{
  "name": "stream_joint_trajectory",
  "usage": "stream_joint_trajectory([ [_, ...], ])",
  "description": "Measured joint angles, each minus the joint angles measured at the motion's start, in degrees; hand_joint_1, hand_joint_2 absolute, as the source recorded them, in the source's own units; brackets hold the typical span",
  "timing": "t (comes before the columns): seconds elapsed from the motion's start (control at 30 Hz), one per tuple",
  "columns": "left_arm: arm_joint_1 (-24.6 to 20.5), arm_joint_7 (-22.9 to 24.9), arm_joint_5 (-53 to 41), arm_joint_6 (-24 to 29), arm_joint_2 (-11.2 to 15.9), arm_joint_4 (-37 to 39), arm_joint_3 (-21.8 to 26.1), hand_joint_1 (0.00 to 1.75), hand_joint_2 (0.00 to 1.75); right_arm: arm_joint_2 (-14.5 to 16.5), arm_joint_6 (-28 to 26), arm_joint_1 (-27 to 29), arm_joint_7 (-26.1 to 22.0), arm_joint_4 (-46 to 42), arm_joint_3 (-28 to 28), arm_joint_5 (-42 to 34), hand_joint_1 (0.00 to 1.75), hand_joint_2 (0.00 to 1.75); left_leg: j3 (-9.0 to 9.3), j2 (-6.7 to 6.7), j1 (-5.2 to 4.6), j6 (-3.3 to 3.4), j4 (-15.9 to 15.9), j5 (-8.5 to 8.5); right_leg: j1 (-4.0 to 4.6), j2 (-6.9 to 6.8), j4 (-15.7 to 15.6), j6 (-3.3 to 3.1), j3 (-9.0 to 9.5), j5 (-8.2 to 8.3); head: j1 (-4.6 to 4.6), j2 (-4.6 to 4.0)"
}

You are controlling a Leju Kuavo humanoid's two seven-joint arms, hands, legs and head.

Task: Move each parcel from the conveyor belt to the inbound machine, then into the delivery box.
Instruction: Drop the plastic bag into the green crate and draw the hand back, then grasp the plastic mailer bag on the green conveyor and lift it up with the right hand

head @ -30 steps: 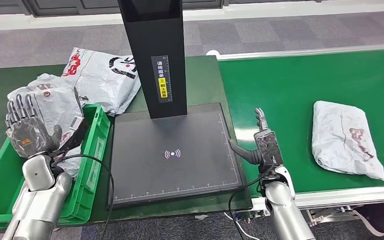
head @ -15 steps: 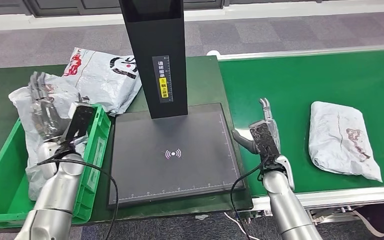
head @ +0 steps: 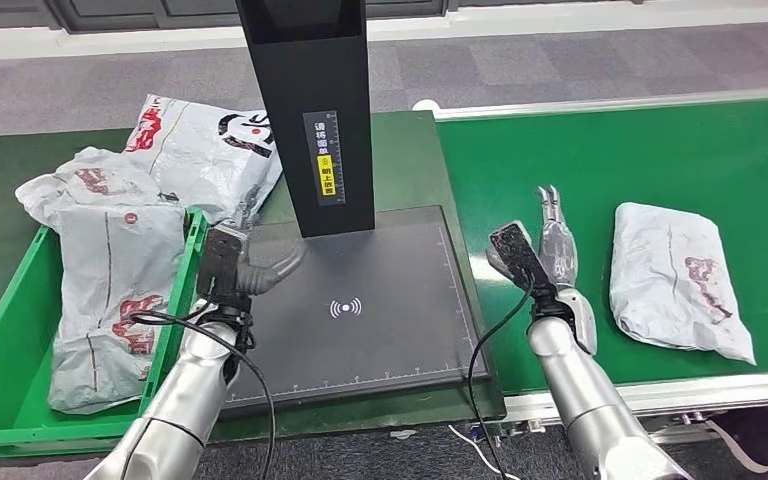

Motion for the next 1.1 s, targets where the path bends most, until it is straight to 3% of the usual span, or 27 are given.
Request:
stream_joint_trajectory([
  [0.17, -1.03, -0.93, 1.34, -2.14, -0.59, 2.79, -1.69, 0.0, 1.75, -0.37, -2.76, -1.58, 3.54, 3.34, -0.01, 5.01, 0.0, 1.75, 0.01, -0.02, 0.0, 0.0, 0.0, 0.0, 0.0, -0.01, -0.01, 0.0, 0.0, 0.0, 0.0, 0.0],
  [0.3, -2.11, -1.98, 1.86, -4.41, -1.26, 5.24, -3.26, 0.0, 1.75, -1.86, -4.75, -2.37, 11.86, 5.73, -1.48, 20.47, 0.0, 1.75, -0.01, -0.08, -0.01, 0.02, 0.0, 0.01, -0.01, -0.09, -0.01, 0.0, 0.0, 0.0, 0.0, 0.0],
  [0.53, -4.59, -2.61, 2.05, -5.72, -2.53, 9.52, -5.91, 0.0, 1.75, -5.99, -4.31, -3.93, 28.75, 12.82, -10.12, 41.83, 0.0, 1.75, -0.06, -0.13, -0.07, 0.05, 0.02, 0.0, -0.06, -0.1, -0.04, 0.02, 0.01, 0.01, 0.0, 0.0],
  [0.63, -5.46, -2.67, 2.81, -6.47, -2.71, 10.6, -6.51, 0.0, 1.75, -8.36, 0.55, -5.0, 38.19, 17.93, -11.85, 47.82, 0.0, 1.75, -0.06, -0.14, -0.08, 0.06, 0.02, -0.01, -0.07, -0.1, -0.04, 0.02, 0.01, 0.01, 0.0, 0.0],
  [0.7, -5.67, -2.63, 3.31, -6.84, -2.73, 11.01, -6.73, 0.0, 1.75, -9.63, 4.64, -5.45, 42.0, 20.51, -12.43, 49.53, 0.0, 1.75, -0.06, -0.14, -0.08, 0.06, 0.02, -0.01, -0.06, -0.1, -0.03, 0.02, 0.01, 0.01, 0.0, 0.0],
  [0.83, -5.76, -2.59, 3.64, -6.9, -2.75, 11.62, -7.14, 0.0, 1.75, -11.12, 8.76, -6.1, 44.55, 23.77, -13.05, 50.67, 0.0, 1.75, -0.04, -0.09, -0.07, 0.05, 0.01, -0.01, -0.05, -0.07, -0.02, 0.02, -0.01, 0.01, 0.0, 0.0],
  [1.07, -5.75, -2.4, 3.82, -6.9, -2.82, 11.93, -7.33, 0.0, 1.75, -12.86, 21.01, -6.67, 48.13, 27.22, -13.28, 51.89, 0.0, 1.75, -0.06, -0.13, -0.06, 0.05, 0.0, 0.0, -0.05, -0.11, -0.02, 0.02, -0.01, 0.0, 0.0, 0.0],
  [1.1, -5.75, -2.38, 3.82, -6.9, -2.82, 11.93, -7.33, 0.0, 1.75, -13.01, 23.22, -6.68, 48.18, 27.66, -13.31, 51.96, 0.44, 1.75, -0.06, -0.12, -0.06, 0.05, 0.0, 0.0, -0.05, -0.1, -0.02, 0.02, 0.0, 0.0, 0.0, 0.0],
])
